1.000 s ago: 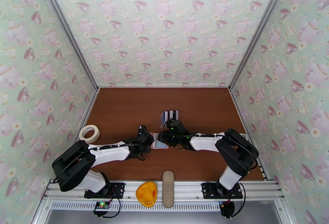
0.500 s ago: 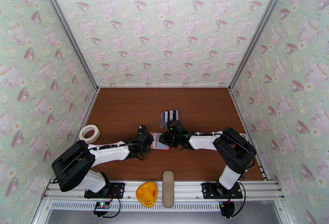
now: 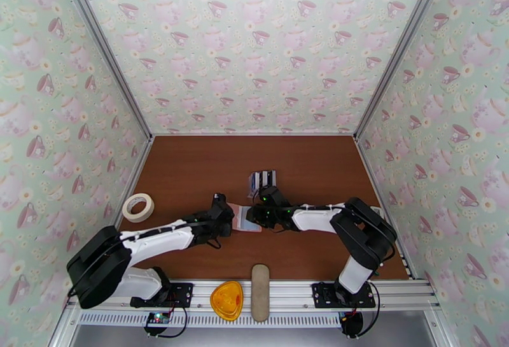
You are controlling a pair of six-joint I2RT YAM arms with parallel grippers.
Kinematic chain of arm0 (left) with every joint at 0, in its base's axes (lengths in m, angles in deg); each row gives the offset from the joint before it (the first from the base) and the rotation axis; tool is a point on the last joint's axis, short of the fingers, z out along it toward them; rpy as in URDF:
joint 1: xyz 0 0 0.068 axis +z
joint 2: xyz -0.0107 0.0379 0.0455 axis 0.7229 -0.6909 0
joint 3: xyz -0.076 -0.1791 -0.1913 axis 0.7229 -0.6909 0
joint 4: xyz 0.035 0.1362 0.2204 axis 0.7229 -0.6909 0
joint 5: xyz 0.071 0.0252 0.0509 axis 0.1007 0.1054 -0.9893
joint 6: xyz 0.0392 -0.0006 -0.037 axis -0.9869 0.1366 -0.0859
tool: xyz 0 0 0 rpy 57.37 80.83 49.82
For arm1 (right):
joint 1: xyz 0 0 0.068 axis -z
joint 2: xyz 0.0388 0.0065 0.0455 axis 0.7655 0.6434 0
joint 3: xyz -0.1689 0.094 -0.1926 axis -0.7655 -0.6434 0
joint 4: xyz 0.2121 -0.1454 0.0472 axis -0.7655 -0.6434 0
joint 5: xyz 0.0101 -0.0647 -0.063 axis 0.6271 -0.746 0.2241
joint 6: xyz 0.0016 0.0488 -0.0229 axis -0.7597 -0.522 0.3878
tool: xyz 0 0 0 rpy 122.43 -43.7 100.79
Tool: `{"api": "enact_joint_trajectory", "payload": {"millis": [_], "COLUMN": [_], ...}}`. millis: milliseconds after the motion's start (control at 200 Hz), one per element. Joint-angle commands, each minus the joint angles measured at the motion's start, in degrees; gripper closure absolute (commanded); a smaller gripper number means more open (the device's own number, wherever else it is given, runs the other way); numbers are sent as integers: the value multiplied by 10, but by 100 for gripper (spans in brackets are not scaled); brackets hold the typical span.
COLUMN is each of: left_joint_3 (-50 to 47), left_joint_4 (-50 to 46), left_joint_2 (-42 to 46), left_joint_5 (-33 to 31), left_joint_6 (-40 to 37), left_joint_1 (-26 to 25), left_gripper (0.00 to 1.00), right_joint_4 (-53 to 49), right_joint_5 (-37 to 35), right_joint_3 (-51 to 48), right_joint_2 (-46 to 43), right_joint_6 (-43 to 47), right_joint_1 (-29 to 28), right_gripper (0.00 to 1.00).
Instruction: Put the credit cards into the card holder
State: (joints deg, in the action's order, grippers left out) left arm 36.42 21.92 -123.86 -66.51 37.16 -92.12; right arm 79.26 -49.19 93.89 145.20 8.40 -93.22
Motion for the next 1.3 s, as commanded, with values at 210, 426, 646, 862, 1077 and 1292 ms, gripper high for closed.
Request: {"api": "enact_joint_trajectory", "payload": {"millis": [210, 426, 646, 862, 1077, 1292], "left_joint_3": [60, 35, -3, -34, -55, -68], "left_joint_4": [-9, 46, 84, 92, 114, 147], "left_joint_2": [25, 7, -16, -23, -40, -67], "left_joint_5": [36, 78, 92, 94, 108, 132], "left_joint_6": [-36, -34, -26, -16, -11, -5], "left_joint_1": [4, 6, 19, 33, 43, 45], "left_gripper": [65, 71, 73, 73, 72, 72], "right_joint_4": [-46, -43, -47, -52, -51, -52], "right_joint_5": [-25, -28, -28, -32, -31, -31], "right_joint_3": [-15, -19, -21, -26, -31, -31], "right_joint_2": [-12, -16, -23, -32, -31, -38], "right_joint_6": [2, -1, -3, -4, -10, -16], "right_joint_1": [-4, -5, -5, -5, -5, -7], "right_gripper": [66, 66, 66, 67, 68, 68]}}
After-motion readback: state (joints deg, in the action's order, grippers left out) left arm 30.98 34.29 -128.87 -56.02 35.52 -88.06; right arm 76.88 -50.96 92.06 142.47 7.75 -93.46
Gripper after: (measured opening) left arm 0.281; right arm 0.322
